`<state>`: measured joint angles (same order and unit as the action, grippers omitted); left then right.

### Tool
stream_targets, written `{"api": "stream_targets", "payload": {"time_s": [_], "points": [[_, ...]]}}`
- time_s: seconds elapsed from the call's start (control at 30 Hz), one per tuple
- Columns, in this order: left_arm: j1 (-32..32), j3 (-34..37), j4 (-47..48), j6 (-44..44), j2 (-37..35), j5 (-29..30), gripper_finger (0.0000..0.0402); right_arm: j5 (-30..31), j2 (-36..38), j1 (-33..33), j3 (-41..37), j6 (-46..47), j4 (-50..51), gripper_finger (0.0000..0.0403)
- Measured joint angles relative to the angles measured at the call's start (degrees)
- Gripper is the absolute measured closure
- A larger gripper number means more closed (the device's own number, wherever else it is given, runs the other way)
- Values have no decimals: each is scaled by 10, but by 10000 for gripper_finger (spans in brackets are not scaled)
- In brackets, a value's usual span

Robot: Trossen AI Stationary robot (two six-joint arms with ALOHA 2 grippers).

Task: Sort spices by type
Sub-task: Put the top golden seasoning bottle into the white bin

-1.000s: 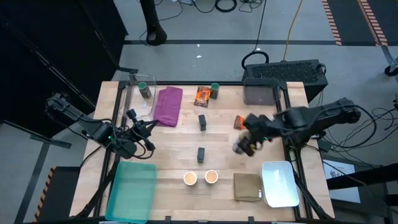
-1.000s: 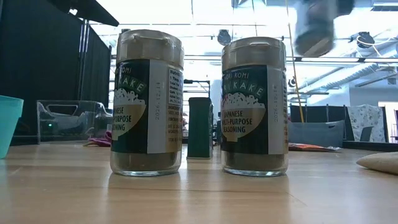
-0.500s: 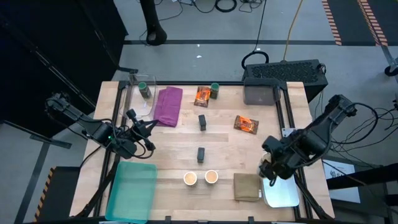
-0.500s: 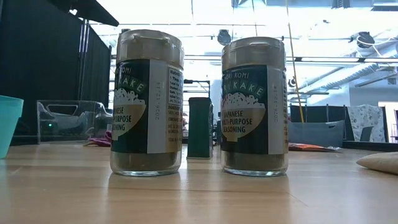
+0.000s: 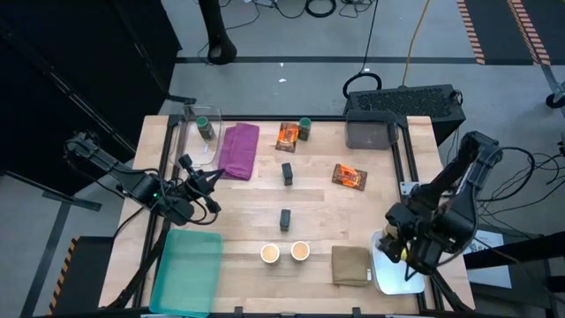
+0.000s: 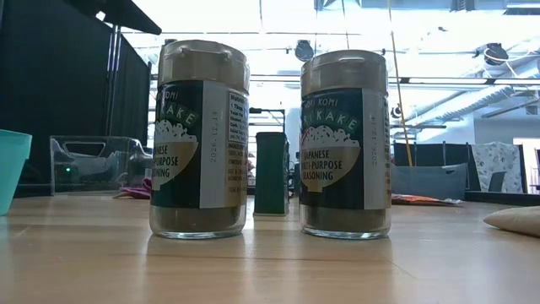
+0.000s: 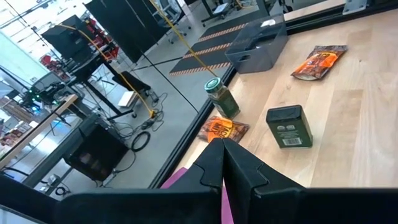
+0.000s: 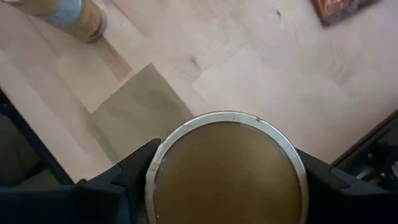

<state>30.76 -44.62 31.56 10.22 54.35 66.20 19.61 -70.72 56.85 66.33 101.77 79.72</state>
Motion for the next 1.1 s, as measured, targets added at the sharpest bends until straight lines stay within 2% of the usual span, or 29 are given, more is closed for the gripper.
{"api": "stream_targets", "payload": {"time_s": [0.3, 0.47, 0.6, 0.73, 1.1], "points": [[0, 0, -11, 14, 0, 1, 391, -8, 0, 44, -62, 62, -17, 157], [0, 0, -11, 14, 0, 1, 391, 4, 0, 58, -92, 72, -65, 157], [0, 0, -10, 13, 0, 1, 391, -19, 0, 66, -117, 94, -94, 157], [0, 0, -8, 12, 0, 1, 391, -17, -3, 82, -123, 109, -131, 157], [0, 0, -8, 11, 0, 1, 391, -1, -82, 114, -124, 119, -134, 157]]}}
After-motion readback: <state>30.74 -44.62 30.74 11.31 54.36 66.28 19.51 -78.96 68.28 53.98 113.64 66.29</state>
